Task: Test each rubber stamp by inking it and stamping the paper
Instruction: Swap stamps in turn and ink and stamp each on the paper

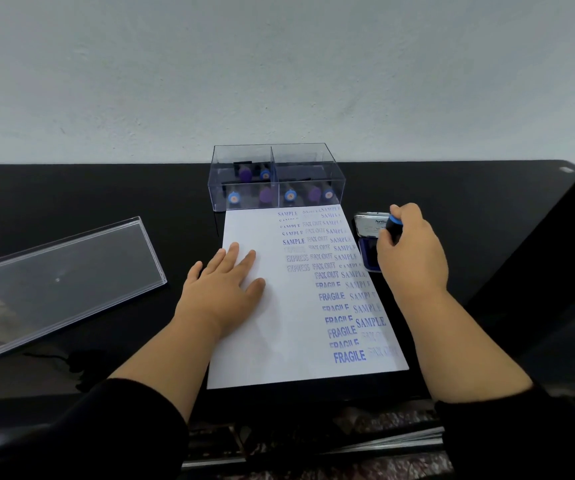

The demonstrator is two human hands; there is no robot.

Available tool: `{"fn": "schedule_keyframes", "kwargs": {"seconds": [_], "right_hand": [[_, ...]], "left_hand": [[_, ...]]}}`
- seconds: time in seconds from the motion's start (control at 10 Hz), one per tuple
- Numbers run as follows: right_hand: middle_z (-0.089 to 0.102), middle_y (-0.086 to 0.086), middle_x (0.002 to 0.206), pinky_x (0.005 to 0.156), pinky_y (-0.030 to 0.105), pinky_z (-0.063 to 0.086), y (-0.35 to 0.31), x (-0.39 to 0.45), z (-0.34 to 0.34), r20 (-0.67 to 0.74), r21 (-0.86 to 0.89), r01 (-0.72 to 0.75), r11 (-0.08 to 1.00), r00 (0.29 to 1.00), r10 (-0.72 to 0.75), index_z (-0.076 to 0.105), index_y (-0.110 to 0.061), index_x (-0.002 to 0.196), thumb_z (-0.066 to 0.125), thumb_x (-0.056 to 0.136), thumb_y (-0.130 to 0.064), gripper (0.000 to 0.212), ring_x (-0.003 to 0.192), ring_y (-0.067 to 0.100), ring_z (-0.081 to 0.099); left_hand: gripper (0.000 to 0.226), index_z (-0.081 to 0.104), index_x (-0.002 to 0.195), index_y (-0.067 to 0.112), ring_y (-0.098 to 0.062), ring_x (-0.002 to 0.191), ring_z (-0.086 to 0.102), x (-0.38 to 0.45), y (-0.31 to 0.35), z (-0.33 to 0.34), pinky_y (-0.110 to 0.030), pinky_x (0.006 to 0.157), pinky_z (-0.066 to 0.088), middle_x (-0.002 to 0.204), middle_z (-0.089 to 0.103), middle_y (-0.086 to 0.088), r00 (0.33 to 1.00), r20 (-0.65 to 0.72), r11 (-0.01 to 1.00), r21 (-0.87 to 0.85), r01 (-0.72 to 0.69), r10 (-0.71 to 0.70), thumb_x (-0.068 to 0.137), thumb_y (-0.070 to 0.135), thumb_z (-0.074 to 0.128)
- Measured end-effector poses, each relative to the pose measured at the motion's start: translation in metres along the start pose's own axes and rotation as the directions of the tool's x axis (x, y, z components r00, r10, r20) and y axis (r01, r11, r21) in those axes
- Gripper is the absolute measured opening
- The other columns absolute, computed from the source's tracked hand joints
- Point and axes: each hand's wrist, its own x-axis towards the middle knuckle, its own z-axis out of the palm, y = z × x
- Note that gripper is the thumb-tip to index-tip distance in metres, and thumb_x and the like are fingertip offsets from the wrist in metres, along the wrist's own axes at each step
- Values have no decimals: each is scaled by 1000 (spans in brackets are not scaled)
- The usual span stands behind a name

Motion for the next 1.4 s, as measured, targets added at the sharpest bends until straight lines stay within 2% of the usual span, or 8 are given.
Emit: {"fn": "schedule_keyframes", "kwargs": {"seconds": [0.2,0.3,0.5,0.6,0.8,0.9,1.2,1.4], "right_hand": [[54,-7,128,65,27,39,-17,-9,2,53,98,66,993,996,-71,49,-17,118,51,94,-16,24,90,11,53],[59,-4,120,68,33,48,-25,-16,11,72,135,115,984,989,-126,49,-19,115,53,93,-18,22,92,17,59],[60,-3,111,64,24,35,-34,-28,30,135,132,213,968,964,-230,52,-17,118,56,92,-20,27,80,10,48],[59,-7,113,64,21,32,-36,-33,36,143,153,259,954,949,-280,52,-16,119,58,91,-20,29,82,8,49],[48,-17,91,66,23,34,-36,-39,43,196,123,277,953,935,-297,54,-19,117,59,90,-23,28,76,5,46],[47,-18,91,66,22,33,-37,-42,45,208,124,297,947,925,-317,55,-20,115,60,90,-23,26,74,5,45],[47,-16,93,66,24,34,-39,-46,48,267,90,315,945,906,-328,55,-21,116,57,91,-23,26,78,7,45],[61,2,104,73,38,48,-42,-49,49,266,36,341,940,903,-338,53,-19,112,54,91,-22,21,89,26,58]], "left_hand": [[55,2,151,37,-8,146,-9,0,1,-1,-35,117,-8,159,-11,9,1000,1,1000,2,1,-1,100,49,19],[55,3,151,37,-8,146,-9,0,1,-1,-35,117,-8,159,-10,9,1000,-1,1000,-5,2,-2,100,49,19],[55,4,151,37,-7,146,-9,0,1,-1,-35,118,-8,159,-9,9,1000,-5,1000,-10,4,-4,100,49,20],[55,5,151,38,-7,146,-9,1,0,0,-35,118,-8,159,-9,10,1000,-8,1000,-16,6,-6,100,49,21],[55,5,151,38,-7,146,-8,3,-1,3,-35,117,-7,159,-8,10,1000,-18,1000,-12,6,-6,99,49,21],[55,5,150,39,-7,146,-8,3,-1,3,-35,117,-7,159,-8,10,1000,-18,1000,-12,9,-9,99,50,21],[55,5,151,38,-7,146,-8,3,-1,3,-36,118,-7,159,-9,10,1000,-14,1000,-7,7,-7,99,50,21],[55,5,151,38,-7,146,-8,1,0,2,-36,118,-7,159,-9,10,1000,-16,1000,-15,11,-11,99,49,21]]}}
